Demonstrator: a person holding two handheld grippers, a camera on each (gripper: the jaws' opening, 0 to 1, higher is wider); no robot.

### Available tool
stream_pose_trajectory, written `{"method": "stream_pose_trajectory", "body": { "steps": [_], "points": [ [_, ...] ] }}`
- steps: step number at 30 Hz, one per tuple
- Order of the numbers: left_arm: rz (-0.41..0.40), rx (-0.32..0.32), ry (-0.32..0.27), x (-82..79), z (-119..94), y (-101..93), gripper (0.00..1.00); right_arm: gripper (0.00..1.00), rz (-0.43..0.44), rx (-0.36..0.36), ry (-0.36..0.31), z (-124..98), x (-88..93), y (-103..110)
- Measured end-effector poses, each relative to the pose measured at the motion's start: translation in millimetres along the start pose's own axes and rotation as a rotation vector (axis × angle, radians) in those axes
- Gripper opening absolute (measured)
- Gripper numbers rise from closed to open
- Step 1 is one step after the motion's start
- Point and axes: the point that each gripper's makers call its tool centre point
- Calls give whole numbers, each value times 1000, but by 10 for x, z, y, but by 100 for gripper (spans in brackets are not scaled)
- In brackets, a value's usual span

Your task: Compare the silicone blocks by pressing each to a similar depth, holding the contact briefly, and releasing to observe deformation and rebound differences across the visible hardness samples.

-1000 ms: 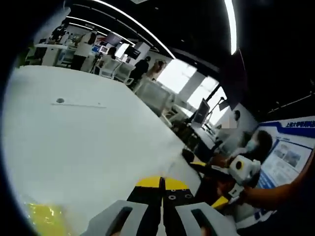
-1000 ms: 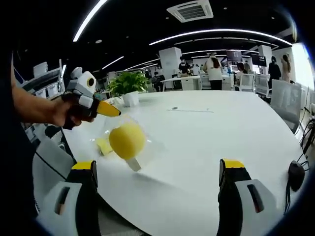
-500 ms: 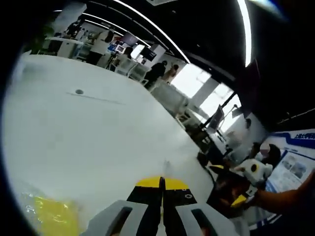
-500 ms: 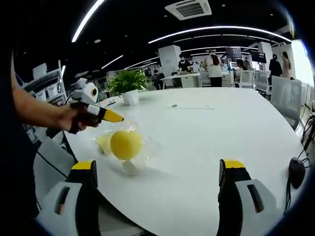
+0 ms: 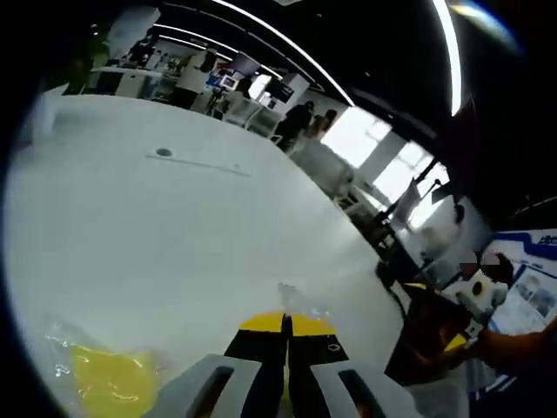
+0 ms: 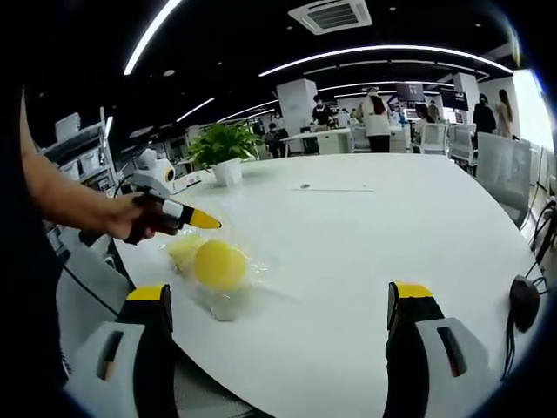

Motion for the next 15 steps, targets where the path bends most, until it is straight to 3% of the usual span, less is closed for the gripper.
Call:
{"method": "stream_pose_trajectory", "body": {
  "steps": [5,8,15],
  "points": [
    [-29,-48,15,78,44,144,0,96,12,5,4,-1,29,-14],
    [-8,-117,20,146,64,246,0,96,20,7,2,-5,38,-7],
    [5,-149,35,255,121,295,0,96,32,9,4,-17,62,-5]
  ]
}}
Point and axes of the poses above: the point that each gripper's makers call its tool centre point, and the gripper's own axes: z roughly forward along the fingers, y roughly to its left, x roughly out of its underside, and after that the axes turned 3 degrees about -y, right-handed
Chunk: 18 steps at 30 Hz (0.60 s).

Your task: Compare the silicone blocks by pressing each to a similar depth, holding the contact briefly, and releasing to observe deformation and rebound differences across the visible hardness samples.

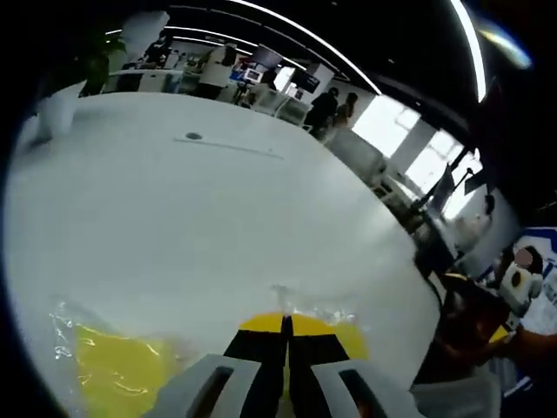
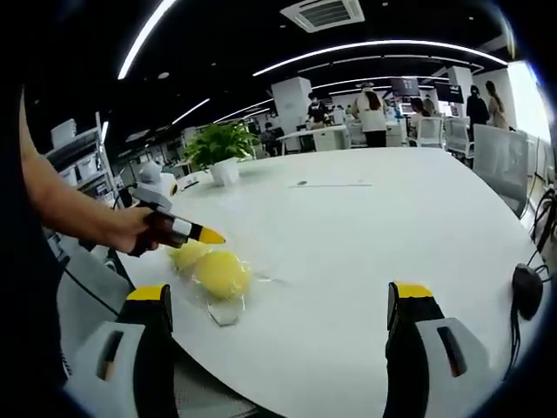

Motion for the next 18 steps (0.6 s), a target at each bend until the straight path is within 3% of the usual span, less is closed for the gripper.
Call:
{"method": "stream_pose_trajectory", "body": {
  "steps": [5,8,18],
  "points": [
    [30,-9,29,37,-9,73,0,96,10,6,-1,-18,29,-21],
    [-4,-10,31,35,0,92,0,96,15,8,0,-28,43,-29],
    [17,-32,29,97,23,185,0,96,14,8,11,-12,41,-35]
  ]
}}
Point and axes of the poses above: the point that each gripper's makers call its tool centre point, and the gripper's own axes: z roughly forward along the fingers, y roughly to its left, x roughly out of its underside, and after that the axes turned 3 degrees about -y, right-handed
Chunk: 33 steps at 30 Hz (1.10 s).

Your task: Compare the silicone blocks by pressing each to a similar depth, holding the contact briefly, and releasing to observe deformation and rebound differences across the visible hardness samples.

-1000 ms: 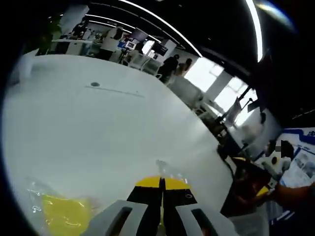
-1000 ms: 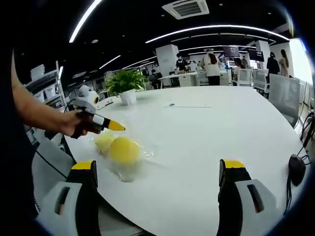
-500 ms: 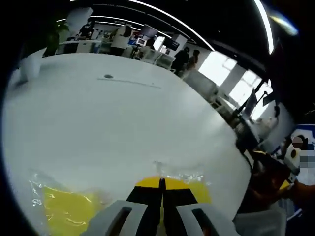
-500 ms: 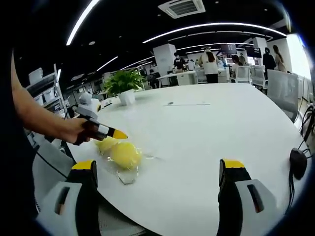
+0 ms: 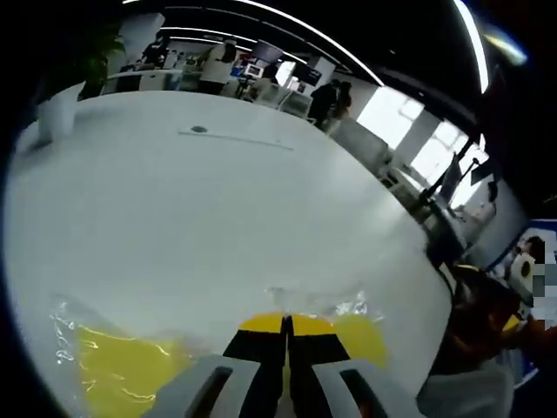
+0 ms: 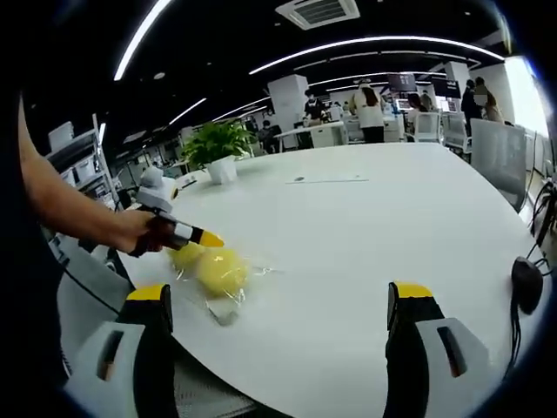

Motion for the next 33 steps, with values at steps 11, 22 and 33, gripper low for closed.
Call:
{"method": "stream_pose_trajectory", "body": {
  "steps": [11,22,33],
  "points": [
    [-33,31,22,5,17,64,4,96,8,-2,2,4,-4,8],
    [163,102,-217,-542,-345,-55,62,96,-25,-19,13,85,-72,54],
    [322,145,-269,-768,-1129,77,91,96,-64,-27,-2,120,-181,57]
  ]
}}
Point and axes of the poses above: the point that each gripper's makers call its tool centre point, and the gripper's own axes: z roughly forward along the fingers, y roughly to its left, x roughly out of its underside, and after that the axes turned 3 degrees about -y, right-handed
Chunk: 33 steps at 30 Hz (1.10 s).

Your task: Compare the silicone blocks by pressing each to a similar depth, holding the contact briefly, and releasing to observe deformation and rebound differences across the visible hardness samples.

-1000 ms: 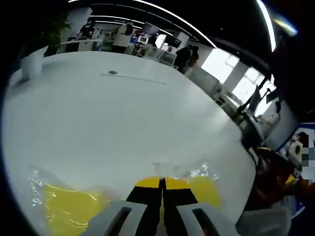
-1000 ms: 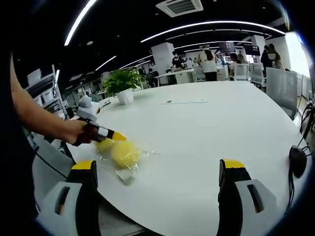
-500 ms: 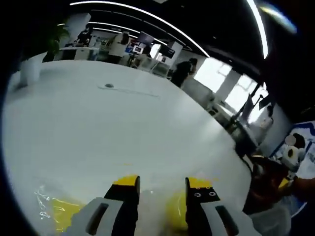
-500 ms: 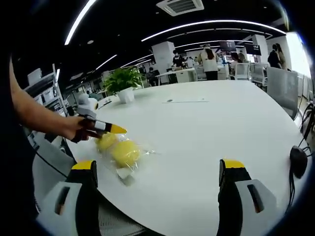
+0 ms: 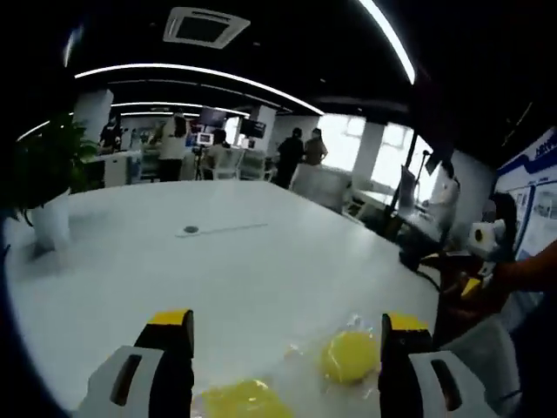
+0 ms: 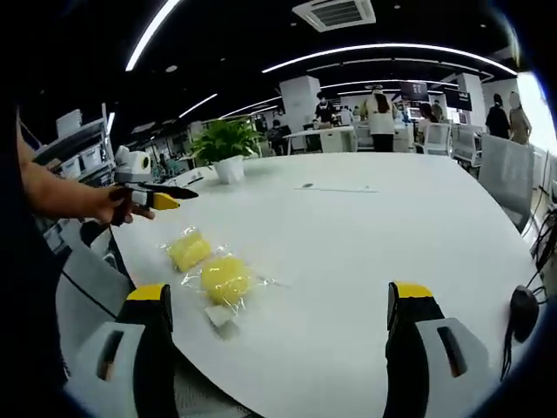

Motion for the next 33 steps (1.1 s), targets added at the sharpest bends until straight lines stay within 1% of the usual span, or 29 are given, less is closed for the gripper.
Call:
{"method": "stream_pose_trajectory", "body": {
  "steps": [2,3,5,8,9,11,12,15,17,19,21,22,23,24,26,28,30,31,32,33],
  "points": [
    [61,-14,6,14,-163,12,99,96,-3,0,-2,1,-10,5],
    [59,-17,6,30,-218,15,99,96,-7,-1,-2,2,-11,12],
    [62,-28,24,77,-372,55,100,96,-26,-8,8,9,4,34],
    [66,-80,33,112,-588,155,100,96,-57,-11,23,20,39,55],
    [63,-103,26,117,-673,217,100,96,-66,-13,23,23,44,67],
    [39,-130,10,135,-822,277,100,96,-76,-19,17,22,39,87],
    [41,-146,-8,141,-909,308,100,96,-82,-24,12,22,34,108],
    [64,-137,-58,143,-1080,300,100,96,-89,-39,6,27,18,166],
    [79,-144,-63,171,-1161,303,100,96,-94,-46,-6,27,-16,187],
    [100,-160,-86,184,-1254,328,100,96,-94,-44,-12,30,-41,189],
    [94,-169,-91,234,-1320,357,100,96,-91,-42,-20,32,-58,193],
    [91,-174,-82,270,-1338,366,100,96,-90,-41,-20,29,-58,199],
    [98,-177,-39,360,-1366,338,100,96,-93,-41,-16,29,-41,209],
    [112,-182,-26,396,-1389,333,100,96,-96,-42,-9,28,-15,218],
    [107,-175,-34,397,-1434,260,100,96,-95,-45,5,17,28,238],
    [96,-164,-57,369,-1486,200,100,96,-90,-43,0,-11,48,239],
    [93,-161,-61,380,-1527,182,100,96,-84,-40,-4,-39,64,252],
    [94,-163,-51,409,-1538,196,100,96,-81,-40,-3,-46,76,262],
    [93,-164,-16,499,-1559,230,100,96,-79,-43,2,-51,97,283],
    [92,-163,-8,545,-1568,278,100,96,-79,-45,6,-56,112,298]
  ]
}}
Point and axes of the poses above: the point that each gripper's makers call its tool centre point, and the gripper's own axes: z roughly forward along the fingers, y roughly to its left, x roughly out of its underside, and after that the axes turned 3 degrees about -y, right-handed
